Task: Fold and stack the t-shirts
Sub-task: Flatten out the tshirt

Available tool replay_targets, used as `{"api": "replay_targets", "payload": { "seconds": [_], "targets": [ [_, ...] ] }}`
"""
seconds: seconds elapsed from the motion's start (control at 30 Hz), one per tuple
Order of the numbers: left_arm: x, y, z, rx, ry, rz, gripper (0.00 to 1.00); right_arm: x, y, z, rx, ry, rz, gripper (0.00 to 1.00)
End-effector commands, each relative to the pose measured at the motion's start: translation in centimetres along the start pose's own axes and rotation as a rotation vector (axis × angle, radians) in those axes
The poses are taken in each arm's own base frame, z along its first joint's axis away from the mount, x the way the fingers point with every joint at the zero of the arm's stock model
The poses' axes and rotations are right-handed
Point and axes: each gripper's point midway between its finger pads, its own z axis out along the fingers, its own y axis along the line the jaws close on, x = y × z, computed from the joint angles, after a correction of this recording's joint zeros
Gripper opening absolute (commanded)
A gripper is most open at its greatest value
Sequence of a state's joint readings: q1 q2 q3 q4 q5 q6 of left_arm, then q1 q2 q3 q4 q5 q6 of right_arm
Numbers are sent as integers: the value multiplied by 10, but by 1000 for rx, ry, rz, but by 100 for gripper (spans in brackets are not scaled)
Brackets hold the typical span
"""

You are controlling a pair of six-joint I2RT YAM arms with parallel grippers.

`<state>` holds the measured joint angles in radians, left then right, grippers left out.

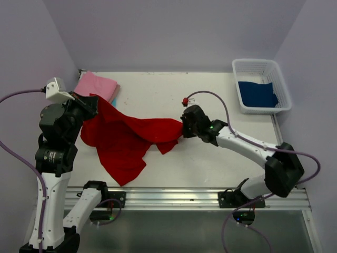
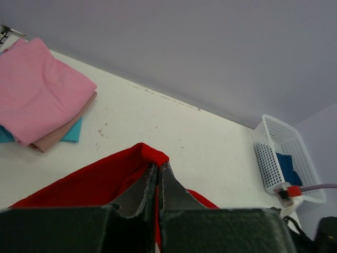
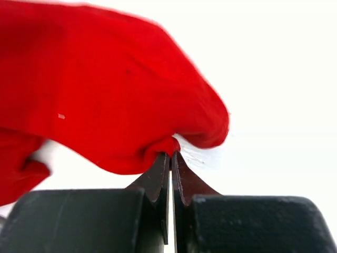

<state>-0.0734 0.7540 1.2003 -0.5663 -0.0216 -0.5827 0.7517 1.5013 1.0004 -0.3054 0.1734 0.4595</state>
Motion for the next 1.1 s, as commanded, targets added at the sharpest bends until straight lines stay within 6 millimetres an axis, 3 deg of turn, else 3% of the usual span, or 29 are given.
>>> {"api": "replay_targets", "payload": {
  "seconds": [0.0, 0.07, 0.2, 0.37, 0.5, 0.6, 0.8, 0.83, 0.9, 1.07],
  "targets": [
    [-1, -4, 0, 26, -10, 4, 0, -36, -16, -55, 64, -117, -21, 0],
    [3, -2, 4, 20, 3, 6, 0, -46, -25, -75, 103, -143, -21, 0],
    [2, -1, 6, 21, -2, 23, 0, -60, -39, -98, 181, -180, -27, 0],
    [-22, -10, 0, 39, -71, 82, 0, -90, -61, -138, 302, -299, 14, 0],
    [-50, -27, -7, 100, -158, 146, 0, -132, -74, -200, 324, -524, 61, 0],
    [-65, -50, -17, 204, -192, 221, 0, -160, -79, -246, 327, -657, 66, 0],
    [-118, -95, -66, 343, -335, 277, 0, -189, -77, -320, 275, -783, 23, 0],
    [-133, -105, -84, 373, -378, 281, 0, -191, -77, -331, 259, -804, 24, 0],
    [-143, -117, -98, 415, -398, 286, 0, -198, -77, -352, 239, -844, 10, 0],
    [-180, -148, -173, 517, -524, 306, 0, -202, -75, -401, 161, -943, -22, 0]
  ]
}}
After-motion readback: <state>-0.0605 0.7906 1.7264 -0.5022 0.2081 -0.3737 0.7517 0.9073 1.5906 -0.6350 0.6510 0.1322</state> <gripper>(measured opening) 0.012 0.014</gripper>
